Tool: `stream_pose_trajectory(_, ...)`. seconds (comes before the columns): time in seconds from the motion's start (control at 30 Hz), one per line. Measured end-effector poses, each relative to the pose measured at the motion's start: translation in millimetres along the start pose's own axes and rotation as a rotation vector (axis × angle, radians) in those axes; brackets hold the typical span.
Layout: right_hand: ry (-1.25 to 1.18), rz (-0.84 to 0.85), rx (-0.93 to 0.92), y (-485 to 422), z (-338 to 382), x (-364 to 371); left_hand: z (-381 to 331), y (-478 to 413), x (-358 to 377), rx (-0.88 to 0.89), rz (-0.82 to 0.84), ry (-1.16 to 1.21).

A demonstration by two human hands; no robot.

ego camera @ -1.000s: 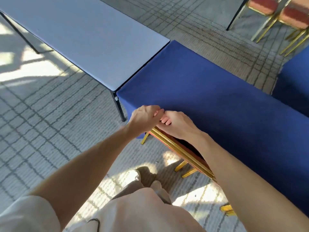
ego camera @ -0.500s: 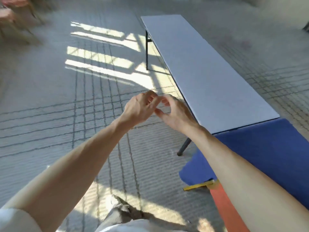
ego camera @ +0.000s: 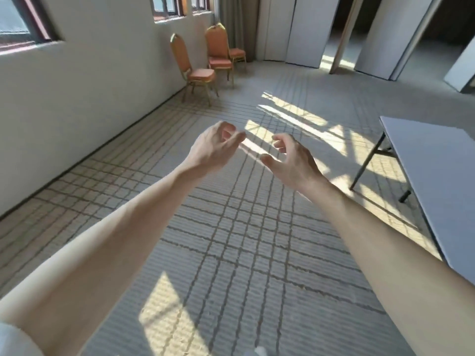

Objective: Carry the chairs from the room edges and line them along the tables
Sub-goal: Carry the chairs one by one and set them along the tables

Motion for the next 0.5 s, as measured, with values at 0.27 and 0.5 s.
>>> stream_pose_trajectory(0.27, -0.021, 0.024, -0.151, -237.6, 37.6, 12.9, 88.0, -146.5, -124.1, -0.184, -0.161, -0.045)
stream_pose_trajectory(0.5, -0.108, 0.084, -0.231, -444.9, 64.5, -11.0, 137.9, -298.9, -207.1, -0.245, -0.239, -0.038)
Point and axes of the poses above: each hand's wrist, its own y-axis away from the middle knuckle, its own x-axis out of the palm, z = x × y, the point moved 4 cm from there along -y, towards the middle knuckle, and after that the axes turned 14 degrees about z, right-handed, at the moved point
